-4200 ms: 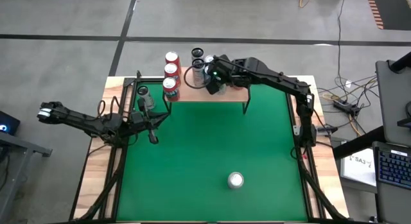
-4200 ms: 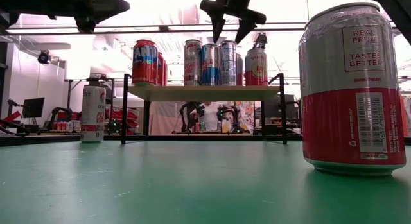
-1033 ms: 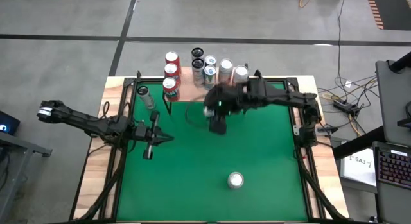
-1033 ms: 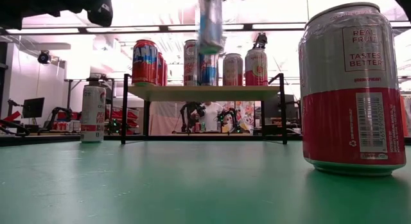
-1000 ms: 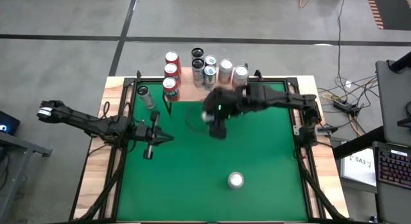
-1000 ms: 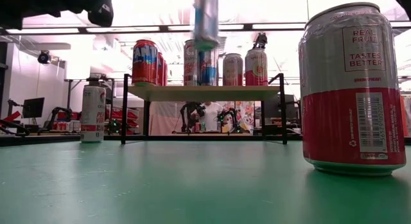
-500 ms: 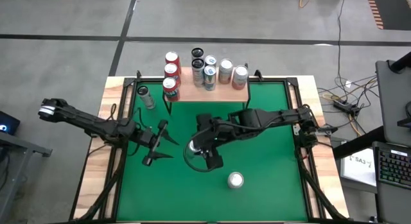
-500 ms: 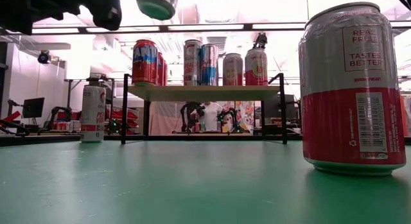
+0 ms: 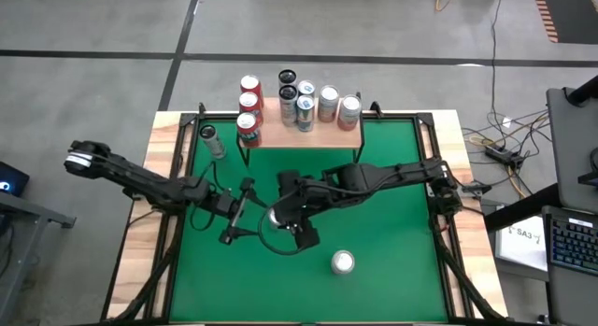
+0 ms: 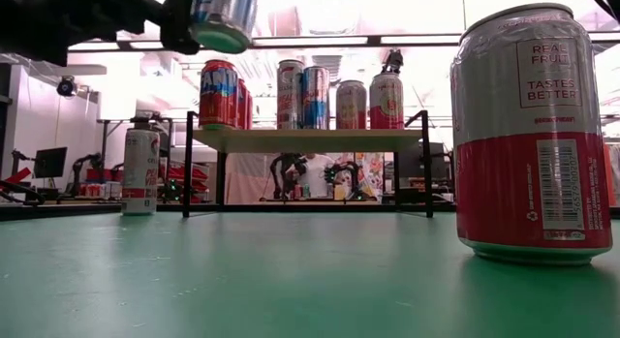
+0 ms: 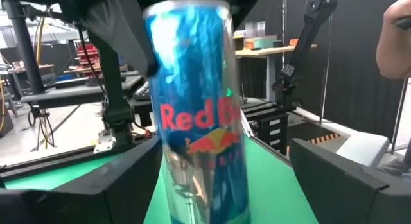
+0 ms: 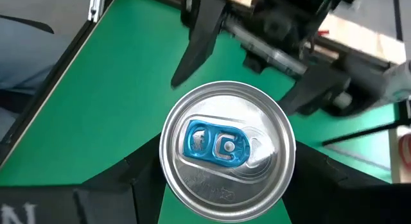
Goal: Place canned beverage on shelf
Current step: Put the blue soda can on the shelf aligned with other blue soda cans
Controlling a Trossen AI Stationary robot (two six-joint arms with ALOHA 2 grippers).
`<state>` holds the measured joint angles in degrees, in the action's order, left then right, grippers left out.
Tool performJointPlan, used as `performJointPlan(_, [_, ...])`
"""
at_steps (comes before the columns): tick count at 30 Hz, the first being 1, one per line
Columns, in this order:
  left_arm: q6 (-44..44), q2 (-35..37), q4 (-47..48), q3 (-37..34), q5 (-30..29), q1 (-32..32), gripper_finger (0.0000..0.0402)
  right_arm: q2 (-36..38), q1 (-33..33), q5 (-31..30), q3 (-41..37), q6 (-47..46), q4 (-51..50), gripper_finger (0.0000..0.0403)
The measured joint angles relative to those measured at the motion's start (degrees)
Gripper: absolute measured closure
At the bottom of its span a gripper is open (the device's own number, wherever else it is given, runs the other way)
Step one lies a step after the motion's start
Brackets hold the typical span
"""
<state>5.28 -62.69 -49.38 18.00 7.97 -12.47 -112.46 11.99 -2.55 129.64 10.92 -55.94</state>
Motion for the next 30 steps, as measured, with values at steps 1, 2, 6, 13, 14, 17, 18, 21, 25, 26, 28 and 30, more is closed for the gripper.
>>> performJointPlan(1, [0.0, -0.8, -0.7, 0.0, 0.0, 0.0, 0.0078, -0.1, 0.0, 0.0, 0.0, 0.6, 0.5, 0.0176])
performJointPlan(2, [0.0, -1.7, -1.8, 0.0, -0.1, 0.0, 0.0079, -0.1, 0.0, 0.0, 0.0, 1.0, 0.8, 0.0176])
performJointPlan(6, [-0.5, -4.9, -5.1, 0.0, -1.3, 0.0, 0.0079, -0.1, 0.0, 0.0, 0.1, 2.7, 2.1, 0.0176])
performJointPlan(13, [-1.9, -9.3, -11.2, 0.0, -3.8, 0.1, 0.0082, -0.1, 0.0, 0.0, 0.1, 4.6, 2.3, 0.0176])
performJointPlan(14, [-2.1, -9.8, -11.8, 0.0, -4.3, 0.1, 0.0085, -0.1, 0.0, 0.0, 0.1, 4.8, 2.3, 0.0176])
performJointPlan(17, [-2.8, -11.1, -12.5, 0.0, -6.5, 0.0, 0.0105, -0.1, 0.0, -0.2, 0.1, 5.0, 1.9, 0.0176])
performJointPlan(18, [-3.0, -11.5, -12.8, 0.0, -8.0, 0.0, 0.0116, -0.1, 0.0, -0.4, 0.1, 5.0, 1.6, 0.0176])
performJointPlan(21, [-3.3, -12.4, -14.3, 0.0, -10.2, -0.2, 0.0157, -0.1, -0.1, -0.9, 0.1, 5.3, 1.3, 0.0176])
performJointPlan(25, [-3.3, -13.0, -16.0, -0.1, -10.5, -0.7, 0.0203, 0.0, 0.0, -1.8, 0.1, 5.2, 1.5, 0.0172])
performJointPlan(26, [-3.3, -13.1, -16.4, -0.1, -10.6, -0.8, 0.0203, 0.0, 0.0, -1.7, 0.1, 5.2, 1.8, 0.0166])
performJointPlan(28, [-3.2, -12.9, -17.0, -0.1, -11.1, -1.2, 0.0203, 0.0, 0.0, -1.4, 0.1, 5.2, 2.3, 0.0153])
performJointPlan(30, [-2.9, -12.5, -17.2, -0.1, -11.6, -1.7, 0.0203, 0.1, 0.0, -1.4, 0.2, 5.2, 2.8, 0.0144])
